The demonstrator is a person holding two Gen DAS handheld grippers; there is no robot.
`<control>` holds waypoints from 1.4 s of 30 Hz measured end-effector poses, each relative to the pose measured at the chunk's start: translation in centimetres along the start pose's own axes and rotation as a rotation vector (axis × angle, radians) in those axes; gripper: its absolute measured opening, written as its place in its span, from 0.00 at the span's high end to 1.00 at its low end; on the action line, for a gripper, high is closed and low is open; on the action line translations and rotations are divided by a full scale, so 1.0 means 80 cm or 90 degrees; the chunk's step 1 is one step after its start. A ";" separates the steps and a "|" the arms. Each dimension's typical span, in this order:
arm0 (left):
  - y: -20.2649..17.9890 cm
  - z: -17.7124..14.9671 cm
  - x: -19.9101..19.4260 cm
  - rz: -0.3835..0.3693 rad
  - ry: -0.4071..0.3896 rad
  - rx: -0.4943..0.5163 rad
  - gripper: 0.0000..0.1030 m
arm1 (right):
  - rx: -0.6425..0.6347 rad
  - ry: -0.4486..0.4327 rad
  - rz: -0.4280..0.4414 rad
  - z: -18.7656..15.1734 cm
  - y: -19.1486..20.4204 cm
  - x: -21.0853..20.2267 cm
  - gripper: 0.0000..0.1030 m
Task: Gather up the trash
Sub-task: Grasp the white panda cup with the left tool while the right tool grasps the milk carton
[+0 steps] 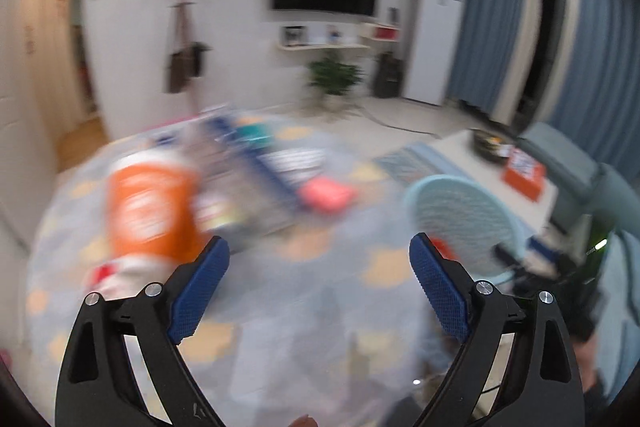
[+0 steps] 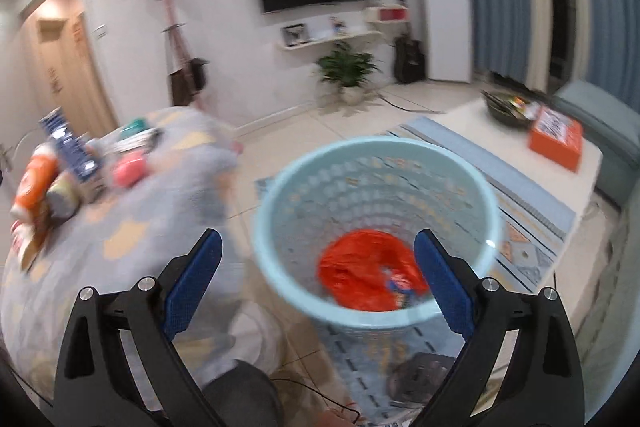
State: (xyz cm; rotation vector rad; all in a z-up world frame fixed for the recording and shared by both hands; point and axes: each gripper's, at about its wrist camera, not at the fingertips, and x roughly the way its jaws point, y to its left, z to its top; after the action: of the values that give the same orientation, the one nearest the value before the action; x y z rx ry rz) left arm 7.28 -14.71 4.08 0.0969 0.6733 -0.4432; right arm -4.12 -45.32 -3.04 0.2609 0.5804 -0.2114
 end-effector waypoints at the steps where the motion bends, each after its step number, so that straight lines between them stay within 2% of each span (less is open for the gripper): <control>1: 0.022 -0.009 -0.008 0.020 0.000 -0.001 0.13 | -0.011 -0.001 0.013 -0.001 0.017 -0.003 0.10; 2: 0.039 -0.017 -0.013 0.043 0.001 0.002 0.13 | -0.018 -0.001 0.024 -0.001 0.031 -0.004 0.10; 4: 0.076 -0.042 -0.013 0.122 0.025 0.021 0.13 | -0.028 0.002 0.049 0.000 0.058 -0.006 0.10; 5: 0.088 -0.051 -0.009 0.142 0.038 0.029 0.13 | -0.032 0.004 0.061 0.000 0.070 -0.007 0.10; 10: 0.136 -0.084 0.023 0.115 0.099 0.079 0.13 | -0.086 0.011 0.102 0.002 0.138 -0.014 0.10; 14: 0.156 -0.075 0.045 0.163 0.097 0.102 0.13 | -0.135 -0.005 0.115 0.000 0.172 -0.028 0.10; 17: 0.174 -0.063 0.074 0.129 0.131 0.073 0.12 | -0.147 -0.007 0.114 0.002 0.180 -0.032 0.10; 19: 0.186 -0.054 0.084 0.091 0.133 0.045 0.12 | -0.141 -0.001 0.116 0.003 0.180 -0.030 0.10; 22: 0.202 -0.046 0.093 0.065 0.140 -0.007 0.15 | -0.136 0.005 0.114 0.006 0.181 -0.024 0.10; 24: 0.209 -0.045 0.090 0.074 0.127 -0.026 0.26 | -0.137 0.007 0.124 0.007 0.185 -0.021 0.10; 28: 0.211 -0.048 0.086 0.088 0.124 -0.048 0.27 | -0.173 0.001 0.136 0.016 0.207 -0.013 0.10; 33: 0.217 -0.056 0.066 0.078 0.102 -0.091 0.27 | -0.276 -0.013 0.151 0.039 0.250 0.012 0.10; 36: 0.224 -0.069 0.049 0.075 0.088 -0.093 0.27 | -0.353 -0.028 0.174 0.064 0.276 0.038 0.10; 39: 0.233 -0.068 0.040 0.065 0.070 -0.089 0.27 | -0.407 0.028 0.248 0.086 0.298 0.085 0.10; 42: 0.237 -0.070 0.025 0.067 0.054 -0.094 0.27 | -0.484 0.058 0.248 0.093 0.323 0.125 0.08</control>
State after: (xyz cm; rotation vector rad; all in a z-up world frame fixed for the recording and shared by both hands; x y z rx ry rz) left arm 13.50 2.98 -2.54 0.0111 0.7783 -0.2883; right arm 14.82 -24.39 2.02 -0.3567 0.6486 0.4011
